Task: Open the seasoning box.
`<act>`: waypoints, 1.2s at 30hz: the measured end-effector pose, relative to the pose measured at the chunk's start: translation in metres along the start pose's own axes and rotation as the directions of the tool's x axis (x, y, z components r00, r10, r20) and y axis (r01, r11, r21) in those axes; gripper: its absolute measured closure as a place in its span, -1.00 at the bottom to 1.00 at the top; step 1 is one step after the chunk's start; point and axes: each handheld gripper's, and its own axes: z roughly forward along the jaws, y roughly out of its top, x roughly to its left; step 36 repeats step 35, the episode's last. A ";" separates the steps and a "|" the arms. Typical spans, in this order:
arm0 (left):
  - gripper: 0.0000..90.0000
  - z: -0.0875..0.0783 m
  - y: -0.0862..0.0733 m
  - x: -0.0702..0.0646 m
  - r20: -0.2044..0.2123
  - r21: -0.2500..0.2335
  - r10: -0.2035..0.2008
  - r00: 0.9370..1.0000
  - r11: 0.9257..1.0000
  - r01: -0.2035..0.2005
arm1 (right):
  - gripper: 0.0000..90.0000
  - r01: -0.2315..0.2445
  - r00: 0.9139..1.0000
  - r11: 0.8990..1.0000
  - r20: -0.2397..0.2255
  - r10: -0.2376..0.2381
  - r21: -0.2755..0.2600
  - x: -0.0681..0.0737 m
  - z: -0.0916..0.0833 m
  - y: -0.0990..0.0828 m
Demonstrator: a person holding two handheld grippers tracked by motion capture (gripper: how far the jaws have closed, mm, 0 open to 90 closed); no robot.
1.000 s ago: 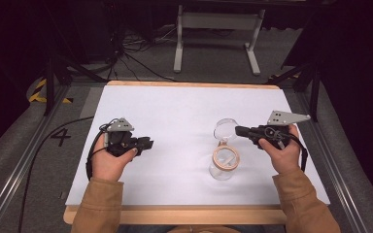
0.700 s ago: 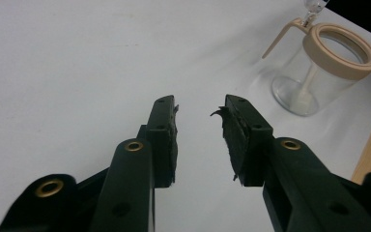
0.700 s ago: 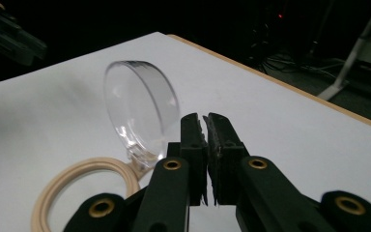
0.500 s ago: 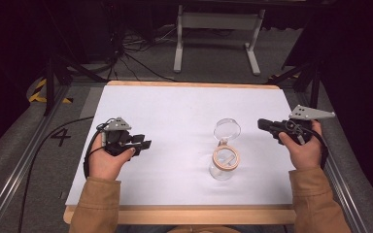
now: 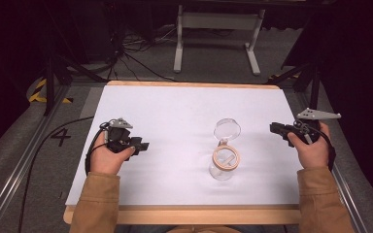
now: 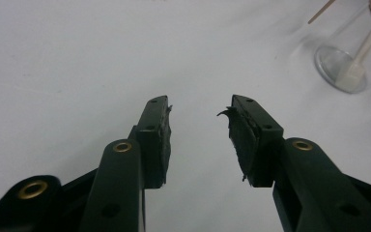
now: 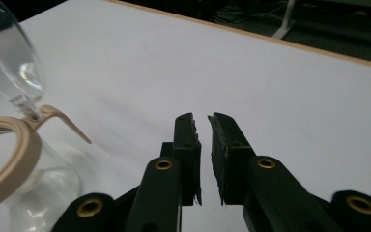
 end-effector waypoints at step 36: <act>0.19 0.033 -0.011 0.020 -0.022 0.057 -0.028 0.999 0.998 0.029 | 0.02 -0.096 0.989 0.977 0.126 0.073 0.191 -0.037 0.053 -0.052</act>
